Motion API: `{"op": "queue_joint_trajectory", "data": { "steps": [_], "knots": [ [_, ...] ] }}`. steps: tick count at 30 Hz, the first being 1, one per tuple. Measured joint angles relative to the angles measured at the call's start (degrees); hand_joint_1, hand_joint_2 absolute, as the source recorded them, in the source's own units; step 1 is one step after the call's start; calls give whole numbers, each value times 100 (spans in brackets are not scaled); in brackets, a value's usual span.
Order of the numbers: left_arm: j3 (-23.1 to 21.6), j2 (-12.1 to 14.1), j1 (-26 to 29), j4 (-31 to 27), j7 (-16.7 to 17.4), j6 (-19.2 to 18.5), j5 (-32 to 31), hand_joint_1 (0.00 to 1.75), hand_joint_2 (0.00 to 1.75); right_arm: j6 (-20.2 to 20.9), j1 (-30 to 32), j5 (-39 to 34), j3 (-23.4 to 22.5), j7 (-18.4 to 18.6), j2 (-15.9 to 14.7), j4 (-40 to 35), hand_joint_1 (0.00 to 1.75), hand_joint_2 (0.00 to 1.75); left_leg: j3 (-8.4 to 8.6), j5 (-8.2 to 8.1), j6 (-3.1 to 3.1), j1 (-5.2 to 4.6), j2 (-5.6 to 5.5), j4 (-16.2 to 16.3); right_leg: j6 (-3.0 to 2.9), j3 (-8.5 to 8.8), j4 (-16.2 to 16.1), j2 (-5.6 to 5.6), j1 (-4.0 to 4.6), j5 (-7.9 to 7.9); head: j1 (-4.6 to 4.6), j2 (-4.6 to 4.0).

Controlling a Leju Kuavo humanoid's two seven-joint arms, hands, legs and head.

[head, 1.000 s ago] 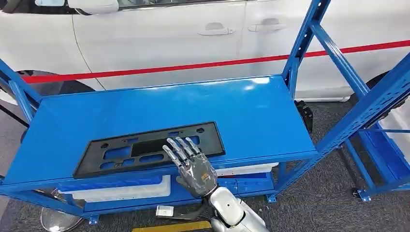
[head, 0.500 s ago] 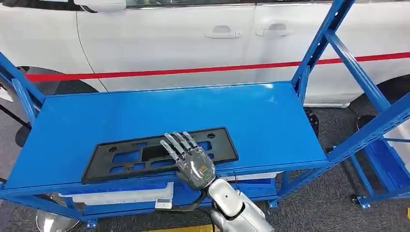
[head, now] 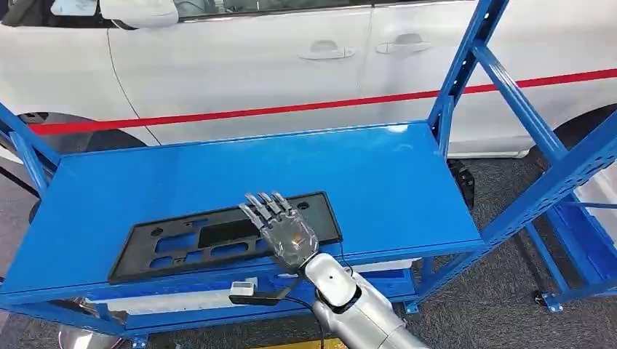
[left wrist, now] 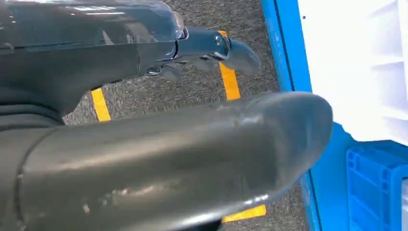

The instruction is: Take the parts from the cabinet and place them on the table.

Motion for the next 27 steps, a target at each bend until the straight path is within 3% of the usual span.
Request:
{"op": "queue_joint_trajectory", "data": {
  "steps": [1,2,3,5,6,7,9,10,11,12,13,15,16,17,18,20,21,22,25,27],
  "knots": [
    [0,0,3,0,0,-7,-2,0,0,46,-17,0,11,7,4,62,0,175,-98,8,-14,6,0,167,1,-3,9,1,1,-5,-2,0],
    [0,0,3,0,0,-20,-4,0,0,92,-41,-2,20,20,15,127,0,175,-56,167,-24,14,1,31,10,-2,27,3,-1,-19,-2,0],
    [0,2,-3,0,0,-24,-20,0,0,125,-84,-4,31,27,31,187,0,175,122,428,-25,23,2,-369,21,1,52,9,-6,-35,-4,0],
    [-4,2,-28,0,0,-28,-39,0,0,155,-177,-22,35,37,72,280,0,175,641,934,-13,37,15,-1454,66,7,123,19,-15,-91,-4,0],
    [-7,0,-51,0,0,-37,-41,0,0,153,-216,-31,35,51,85,322,0,175,686,810,18,5,10,-1555,102,-13,150,18,23,-111,-2,0],
    [-9,-2,-61,0,-7,-42,-48,0,0,142,-254,-55,35,70,96,372,0,175,685,858,85,-6,-6,-1574,126,-31,162,28,28,-111,9,0],
    [-13,-4,-50,0,-4,-42,-52,0,0,131,-325,-101,37,96,131,518,0,175,666,855,133,-27,-6,-1566,181,-27,138,25,14,-95,2,0],
    [-13,-7,-53,0,-4,-42,-52,0,0,129,-350,-129,35,107,146,591,61,175,670,870,173,-9,-7,-1585,211,-27,137,27,24,-98,9,0],
    [-22,-26,-56,0,-4,-41,-55,0,0,127,-384,-165,35,118,157,651,147,175,697,902,224,23,5,-1635,247,-39,172,24,30,-140,0,0],
    [-26,-28,-62,0,-7,-41,-57,0,0,131,-436,-190,35,123,166,728,164,175,707,904,254,24,5,-1641,280,-117,368,11,12,-289,32,0],
    [-31,-28,-75,0,-7,-42,-59,0,0,144,-482,-216,35,123,173,811,169,175,695,903,287,21,13,-1640,297,-314,748,12,1,-511,39,0],
    [-39,-28,-81,0,-4,-42,-61,0,0,177,-508,-299,35,88,173,997,166,175,680,900,297,12,14,-1639,327,-798,1713,10,-13,-912,39,0],
    [-44,-28,-80,0,-4,-44,-61,0,0,180,-512,-348,35,59,173,1043,166,175,681,897,299,12,13,-1636,332,-948,1989,9,-15,-944,39,0],
    [-44,-28,-73,0,0,-50,-61,0,0,173,-535,-387,33,29,179,1120,162,175,692,896,298,12,12,-1635,331,-950,1960,8,-18,-837,39,0],
    [-50,-33,-71,0,0,-55,-61,0,0,171,-572,-409,33,18,197,1185,162,175,702,891,294,12,7,-1632,322,-820,1671,8,-20,-605,41,0],
    [-59,-50,-78,0,2,-55,-63,0,0,162,-636,-428,33,5,210,1273,162,175,720,876,273,13,-4,-1619,279,-370,752,7,-19,-127,39,0],
    [-72,-61,-77,0,0,-55,-66,0,0,158,-657,-433,28,2,210,1305,162,175,727,863,251,13,-7,-1615,236,-132,250,3,-12,-28,41,2],
    [-85,-63,-79,0,0,-55,-68,0,0,149,-674,-439,28,-2,216,1331,162,175,703,849,214,-31,-16,-1586,223,-96,173,6,31,-83,37,0],
    [-94,-63,-74,0,2,-52,-68,0,0,112,-693,-461,20,-2,221,1378,166,175,717,860,110,-4,-11,-1628,148,-121,181,32,49,-74,39,0],
    [-101,-63,-75,0,0,-50,-70,0,0,94,-728,-468,7,-2,225,1402,168,175,723,790,42,8,-1,-1558,60,-52,93,13,-8,-20,30,0]
  ]
}}
